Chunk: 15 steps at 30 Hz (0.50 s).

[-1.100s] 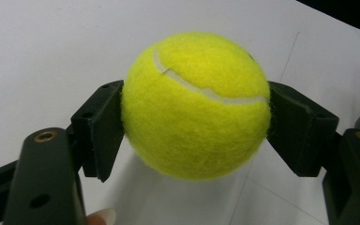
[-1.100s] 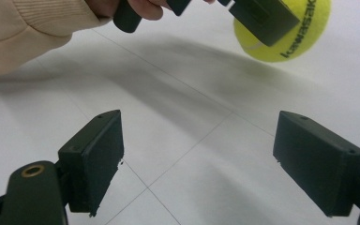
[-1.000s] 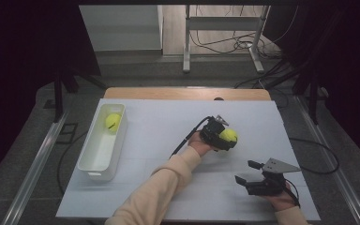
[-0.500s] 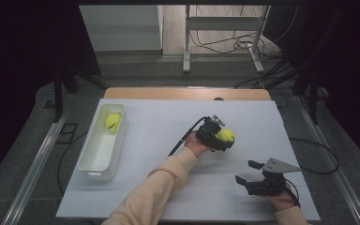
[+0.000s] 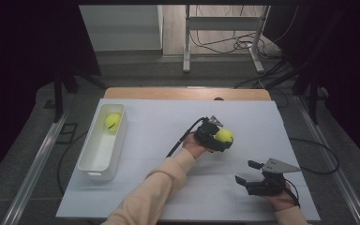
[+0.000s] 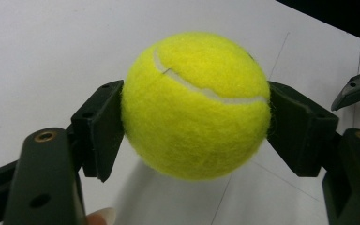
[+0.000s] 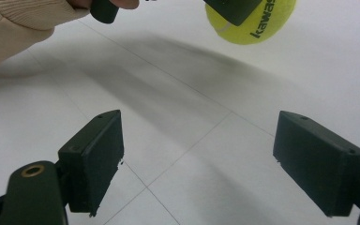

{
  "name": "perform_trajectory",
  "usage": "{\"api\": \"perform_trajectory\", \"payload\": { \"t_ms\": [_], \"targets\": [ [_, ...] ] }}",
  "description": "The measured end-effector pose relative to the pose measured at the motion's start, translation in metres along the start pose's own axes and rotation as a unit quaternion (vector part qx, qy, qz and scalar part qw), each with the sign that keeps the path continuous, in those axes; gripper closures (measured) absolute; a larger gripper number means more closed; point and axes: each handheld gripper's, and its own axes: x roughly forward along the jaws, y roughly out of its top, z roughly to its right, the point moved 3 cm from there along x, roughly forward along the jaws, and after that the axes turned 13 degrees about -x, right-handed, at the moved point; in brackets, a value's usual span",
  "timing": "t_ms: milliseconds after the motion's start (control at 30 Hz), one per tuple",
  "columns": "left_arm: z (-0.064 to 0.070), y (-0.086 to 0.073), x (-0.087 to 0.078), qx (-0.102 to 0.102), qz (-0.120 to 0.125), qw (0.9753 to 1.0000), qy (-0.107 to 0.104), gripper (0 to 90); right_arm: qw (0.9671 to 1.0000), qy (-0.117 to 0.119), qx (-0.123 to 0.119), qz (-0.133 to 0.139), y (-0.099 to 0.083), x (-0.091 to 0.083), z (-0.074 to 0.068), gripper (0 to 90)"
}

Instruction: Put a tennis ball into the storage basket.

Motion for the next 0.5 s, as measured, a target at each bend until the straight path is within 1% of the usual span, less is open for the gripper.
{"api": "perform_trajectory", "payload": {
  "t_ms": [100,333,500],
  "targets": [
    [-0.0004,-0.0009,-0.0020,0.000,0.000,1.0000,0.000,26.2,1.0000,0.000,0.000,0.000,0.0000,0.0000,0.0000,16.8],
    [-0.0013,-0.0034,-0.0062,-0.005,0.008,0.9999,-0.004,26.2,1.0000,0.000,-0.001,-0.001,-0.0002,0.0002,0.0001,16.8],
    [-0.0015,-0.0047,-0.0091,-0.003,0.010,0.9999,-0.003,26.2,1.0000,-0.001,-0.001,-0.002,-0.0003,0.0004,0.0000,16.8]
  ]
}}
